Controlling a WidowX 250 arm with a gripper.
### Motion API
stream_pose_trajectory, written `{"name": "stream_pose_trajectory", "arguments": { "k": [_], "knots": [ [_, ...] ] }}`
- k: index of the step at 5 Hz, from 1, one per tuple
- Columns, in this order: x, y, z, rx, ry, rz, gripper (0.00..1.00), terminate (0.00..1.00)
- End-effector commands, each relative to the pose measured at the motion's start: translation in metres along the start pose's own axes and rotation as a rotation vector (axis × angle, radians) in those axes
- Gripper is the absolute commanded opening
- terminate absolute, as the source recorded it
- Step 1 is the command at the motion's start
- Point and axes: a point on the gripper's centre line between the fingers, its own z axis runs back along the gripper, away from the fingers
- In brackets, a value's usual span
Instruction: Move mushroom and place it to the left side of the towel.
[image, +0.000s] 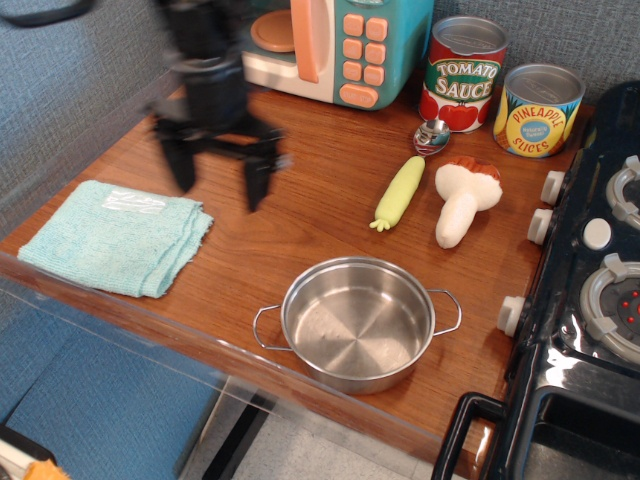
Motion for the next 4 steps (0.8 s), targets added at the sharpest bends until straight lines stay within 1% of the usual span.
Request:
{"name": "stream_pose_trajectory", "arguments": {
  "k": [1, 2, 3, 4],
  "knots": [
    [0.062, -0.104, 0.02, 0.028, -0.117, 0.002, 1.0, 0.0],
    [0.075, -0.145, 0.016, 0.034, -0.127, 0.025, 1.0, 0.0],
    [0.076, -0.156, -0.004, 0.033, -0.111, 0.045, 1.0, 0.0],
    [0.073, -0.156, -0.033, 0.037, -0.045, 0.049, 1.0, 0.0]
  ]
}}
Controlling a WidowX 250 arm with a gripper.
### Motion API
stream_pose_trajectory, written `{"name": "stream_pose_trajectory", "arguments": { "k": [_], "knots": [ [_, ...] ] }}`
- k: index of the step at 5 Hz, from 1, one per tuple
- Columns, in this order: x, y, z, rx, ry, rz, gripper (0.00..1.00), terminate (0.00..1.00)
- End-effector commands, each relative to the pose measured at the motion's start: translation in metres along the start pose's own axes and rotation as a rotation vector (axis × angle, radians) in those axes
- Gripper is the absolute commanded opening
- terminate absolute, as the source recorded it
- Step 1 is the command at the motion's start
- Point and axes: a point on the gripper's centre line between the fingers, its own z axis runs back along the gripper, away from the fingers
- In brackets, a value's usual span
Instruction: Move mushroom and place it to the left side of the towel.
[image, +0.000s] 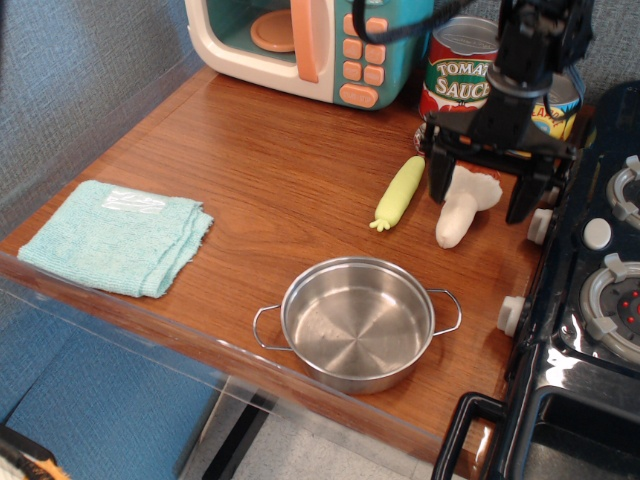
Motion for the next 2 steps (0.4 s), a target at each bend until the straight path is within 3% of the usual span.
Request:
{"name": "stream_pose_trajectory", "arguments": {
  "k": [1, 2],
  "knots": [
    [0.0025, -0.0013, -0.024, 0.005, 0.054, 0.006, 1.0, 0.0],
    [0.0004, -0.0048, -0.0227, -0.012, 0.043, -0.027, 0.0, 0.0]
  ]
}}
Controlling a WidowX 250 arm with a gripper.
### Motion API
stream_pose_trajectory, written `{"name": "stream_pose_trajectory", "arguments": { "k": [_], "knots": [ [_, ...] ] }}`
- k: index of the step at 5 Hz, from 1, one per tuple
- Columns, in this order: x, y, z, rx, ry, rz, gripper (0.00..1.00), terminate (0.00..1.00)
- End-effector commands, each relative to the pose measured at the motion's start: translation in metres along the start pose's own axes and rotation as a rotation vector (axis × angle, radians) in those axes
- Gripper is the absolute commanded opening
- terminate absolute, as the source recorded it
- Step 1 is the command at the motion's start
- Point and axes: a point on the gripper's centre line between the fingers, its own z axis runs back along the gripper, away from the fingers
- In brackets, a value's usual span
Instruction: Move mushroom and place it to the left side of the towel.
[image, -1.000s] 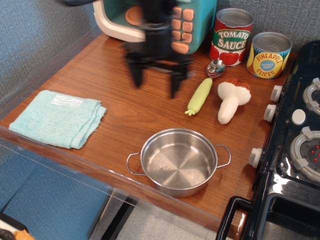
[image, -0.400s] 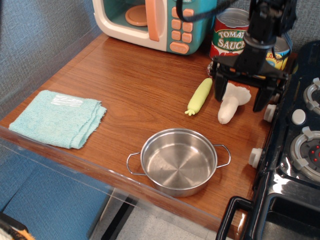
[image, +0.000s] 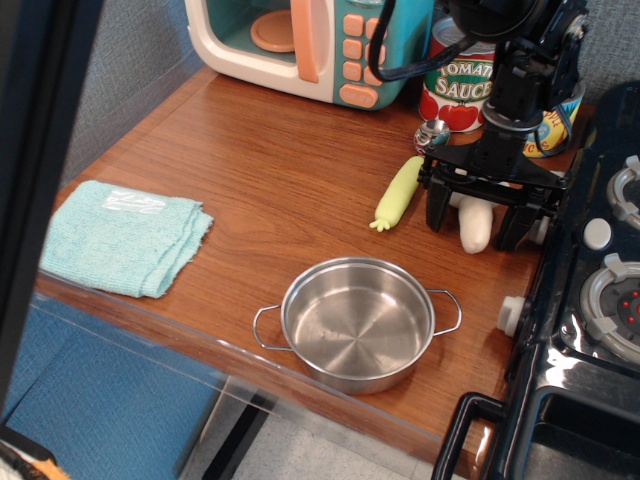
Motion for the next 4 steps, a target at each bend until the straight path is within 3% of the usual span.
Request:
{"name": "stream_pose_trajectory", "arguments": {
  "k": [1, 2, 3, 4],
  "knots": [
    [-0.001, -0.003, 0.025, -0.044, -0.071, -0.052, 0.0, 0.0],
    [0.0, 0.013, 0.071, -0.116, -0.151, -0.08, 0.0, 0.0],
    [0.002, 0.069, 0.115, -0.172, -0.237, -0.061, 0.0, 0.0],
    [0.014, 0.121, 0.13, -0.189, -0.193, -0.016, 0.0, 0.0]
  ]
}}
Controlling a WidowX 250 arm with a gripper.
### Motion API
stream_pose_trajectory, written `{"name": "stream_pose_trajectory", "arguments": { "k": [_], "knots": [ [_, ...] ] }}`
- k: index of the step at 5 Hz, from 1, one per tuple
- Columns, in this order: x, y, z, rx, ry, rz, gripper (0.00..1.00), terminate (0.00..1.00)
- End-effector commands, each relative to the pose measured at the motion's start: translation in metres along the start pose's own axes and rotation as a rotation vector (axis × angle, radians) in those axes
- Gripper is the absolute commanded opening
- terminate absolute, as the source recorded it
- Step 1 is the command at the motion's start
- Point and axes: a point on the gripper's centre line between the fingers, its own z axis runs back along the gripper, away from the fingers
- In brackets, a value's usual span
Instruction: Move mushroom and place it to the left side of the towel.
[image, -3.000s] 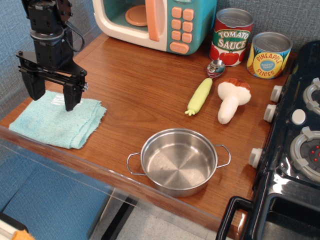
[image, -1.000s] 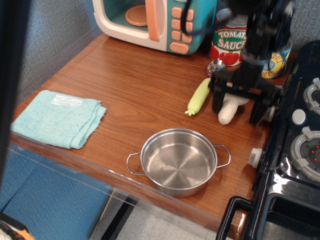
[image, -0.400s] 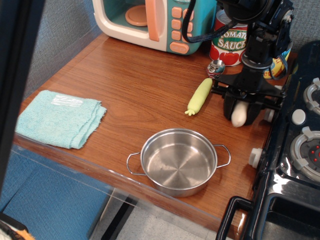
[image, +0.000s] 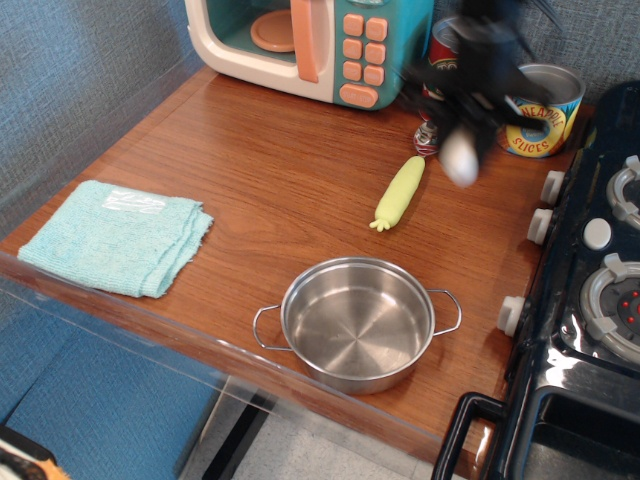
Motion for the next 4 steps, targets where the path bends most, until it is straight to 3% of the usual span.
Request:
{"name": "stream_pose_trajectory", "arguments": {
  "k": [1, 2, 3, 4],
  "knots": [
    [0.031, 0.102, 0.018, 0.046, 0.041, -0.066, 0.0, 0.0],
    [0.028, 0.151, 0.005, 0.092, 0.06, -0.187, 0.0, 0.0],
    [0.012, 0.201, 0.001, 0.178, 0.051, -0.248, 0.0, 0.0],
    [-0.012, 0.251, -0.002, 0.231, 0.031, -0.18, 0.0, 0.0]
  ]
}}
